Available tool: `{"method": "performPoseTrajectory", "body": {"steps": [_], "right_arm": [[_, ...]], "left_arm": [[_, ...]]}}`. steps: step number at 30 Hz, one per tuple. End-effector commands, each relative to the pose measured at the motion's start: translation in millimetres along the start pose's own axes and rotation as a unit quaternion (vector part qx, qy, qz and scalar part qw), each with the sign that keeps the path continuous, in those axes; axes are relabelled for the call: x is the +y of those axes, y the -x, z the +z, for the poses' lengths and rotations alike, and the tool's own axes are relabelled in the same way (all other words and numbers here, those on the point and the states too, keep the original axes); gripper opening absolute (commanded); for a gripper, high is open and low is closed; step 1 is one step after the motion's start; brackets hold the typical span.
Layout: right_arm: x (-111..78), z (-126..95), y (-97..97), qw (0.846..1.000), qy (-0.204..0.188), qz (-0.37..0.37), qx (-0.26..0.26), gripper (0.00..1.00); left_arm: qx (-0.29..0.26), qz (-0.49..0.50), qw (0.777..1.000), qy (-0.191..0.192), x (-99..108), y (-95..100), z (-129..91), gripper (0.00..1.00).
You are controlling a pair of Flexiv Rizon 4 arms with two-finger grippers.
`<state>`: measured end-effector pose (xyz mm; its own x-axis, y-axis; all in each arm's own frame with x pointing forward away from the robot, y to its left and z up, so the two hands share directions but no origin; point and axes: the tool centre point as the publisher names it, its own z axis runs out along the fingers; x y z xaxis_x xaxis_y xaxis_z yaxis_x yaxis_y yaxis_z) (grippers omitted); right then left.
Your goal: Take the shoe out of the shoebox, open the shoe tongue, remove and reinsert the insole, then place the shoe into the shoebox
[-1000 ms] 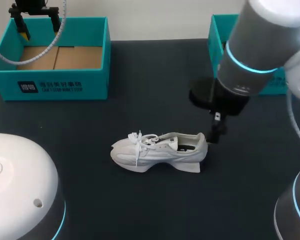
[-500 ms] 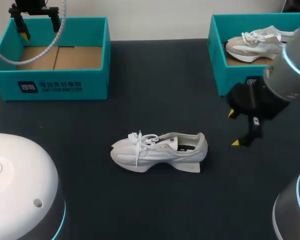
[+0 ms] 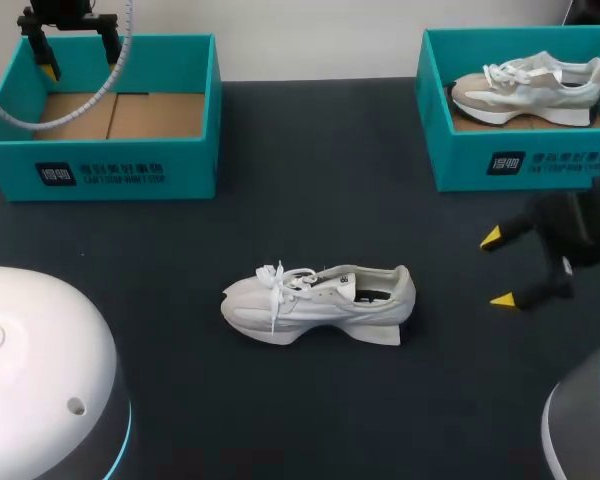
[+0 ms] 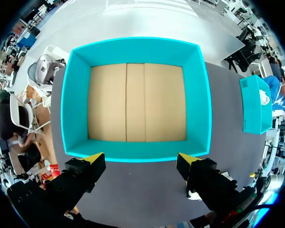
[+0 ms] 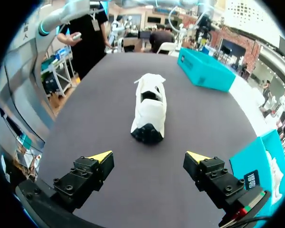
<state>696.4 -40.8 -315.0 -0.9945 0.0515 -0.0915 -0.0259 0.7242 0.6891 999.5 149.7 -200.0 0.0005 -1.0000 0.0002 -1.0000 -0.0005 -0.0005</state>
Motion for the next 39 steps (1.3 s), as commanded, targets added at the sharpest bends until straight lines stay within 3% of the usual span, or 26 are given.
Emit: {"method": "performPoseTrajectory", "body": {"steps": [1, 18, 39], "right_arm": [[-12.5, 5.2, -2.7, 0.963, 0.270, 0.000, 0.000, 1.00], [-35.0, 15.7, 1.9, 0.961, 0.276, 0.009, 0.007, 1.00], [-34.8, 16.2, 5.1, 0.959, 0.285, 0.010, 0.007, 1.00]], "left_arm": [[0.000, 0.000, 1.000, 0.000, -0.1, 0.0, -0.1, 1.00], [0.000, 0.000, 1.000, 0.000, -0.1, 0.0, -0.1, 1.00], [0.000, 0.000, 1.000, 0.000, -0.1, 0.0, -0.1, 1.00]]}}
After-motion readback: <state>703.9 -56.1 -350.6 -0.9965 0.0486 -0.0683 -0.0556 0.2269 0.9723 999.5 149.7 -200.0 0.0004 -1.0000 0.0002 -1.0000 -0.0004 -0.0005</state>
